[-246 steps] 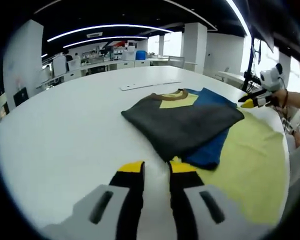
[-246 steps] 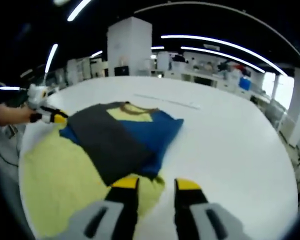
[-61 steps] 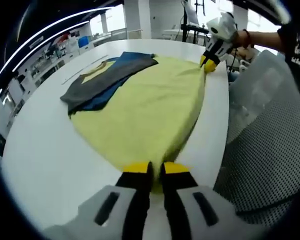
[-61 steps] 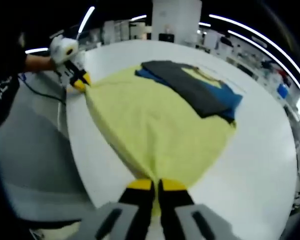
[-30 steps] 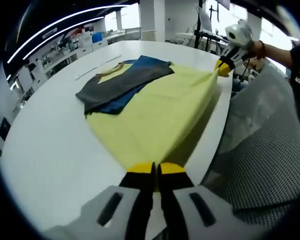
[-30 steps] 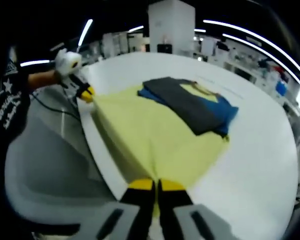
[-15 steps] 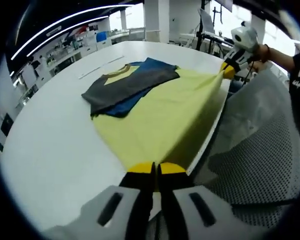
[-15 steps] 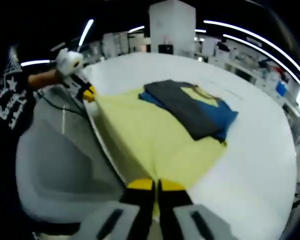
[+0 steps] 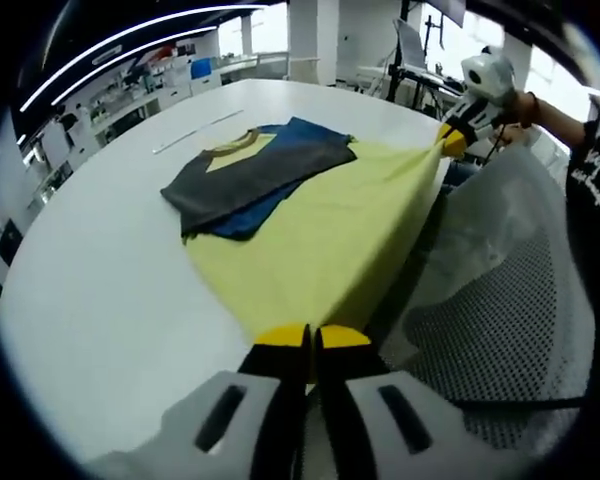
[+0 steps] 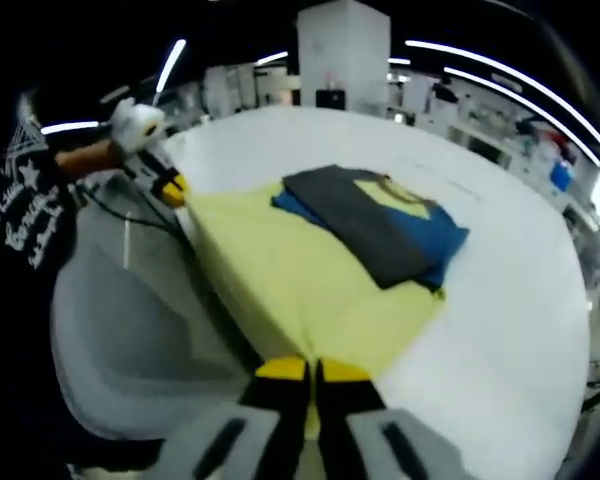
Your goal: Fold the garment on the visible template until the final outline fits inside the template.
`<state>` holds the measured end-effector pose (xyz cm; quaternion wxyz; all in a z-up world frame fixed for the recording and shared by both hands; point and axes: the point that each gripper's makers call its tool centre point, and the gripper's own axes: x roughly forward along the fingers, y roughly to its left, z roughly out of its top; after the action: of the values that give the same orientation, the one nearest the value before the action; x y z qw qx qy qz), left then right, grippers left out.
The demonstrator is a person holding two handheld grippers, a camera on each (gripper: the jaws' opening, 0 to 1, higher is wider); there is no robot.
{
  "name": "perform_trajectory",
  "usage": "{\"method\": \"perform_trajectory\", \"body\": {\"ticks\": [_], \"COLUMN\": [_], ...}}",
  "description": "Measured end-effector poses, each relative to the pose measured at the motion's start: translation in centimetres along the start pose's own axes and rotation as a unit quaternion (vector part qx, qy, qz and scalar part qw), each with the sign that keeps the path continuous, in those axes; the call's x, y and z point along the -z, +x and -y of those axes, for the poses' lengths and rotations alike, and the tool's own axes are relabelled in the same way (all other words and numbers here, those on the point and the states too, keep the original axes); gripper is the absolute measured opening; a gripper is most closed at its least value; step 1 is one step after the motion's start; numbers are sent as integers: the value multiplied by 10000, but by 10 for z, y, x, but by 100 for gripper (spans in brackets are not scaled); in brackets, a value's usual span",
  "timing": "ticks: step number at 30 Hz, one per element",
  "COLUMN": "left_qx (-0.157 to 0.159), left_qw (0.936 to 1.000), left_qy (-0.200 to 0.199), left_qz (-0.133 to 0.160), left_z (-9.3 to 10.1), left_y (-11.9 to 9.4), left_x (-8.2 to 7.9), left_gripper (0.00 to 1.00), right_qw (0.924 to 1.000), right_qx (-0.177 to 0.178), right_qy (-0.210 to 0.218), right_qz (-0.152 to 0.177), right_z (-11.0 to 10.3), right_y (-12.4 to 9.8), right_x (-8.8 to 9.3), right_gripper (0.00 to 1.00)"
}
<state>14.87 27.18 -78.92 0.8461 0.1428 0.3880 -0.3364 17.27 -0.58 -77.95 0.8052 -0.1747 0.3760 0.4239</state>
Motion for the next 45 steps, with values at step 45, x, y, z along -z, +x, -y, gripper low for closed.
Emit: {"method": "perform_trajectory", "body": {"ticks": [45], "left_qx": [-683], "left_qw": [9929], "left_qy": [339], "left_qz": [915], "left_z": [-82], "left_y": [-14], "left_x": [-102], "left_gripper": [0], "right_qw": [9890], "right_qx": [942], "right_qy": [-999], "right_qz": [559], "right_z": [75], "right_y": [-13], "right_x": [-95], "right_gripper": [0]}}
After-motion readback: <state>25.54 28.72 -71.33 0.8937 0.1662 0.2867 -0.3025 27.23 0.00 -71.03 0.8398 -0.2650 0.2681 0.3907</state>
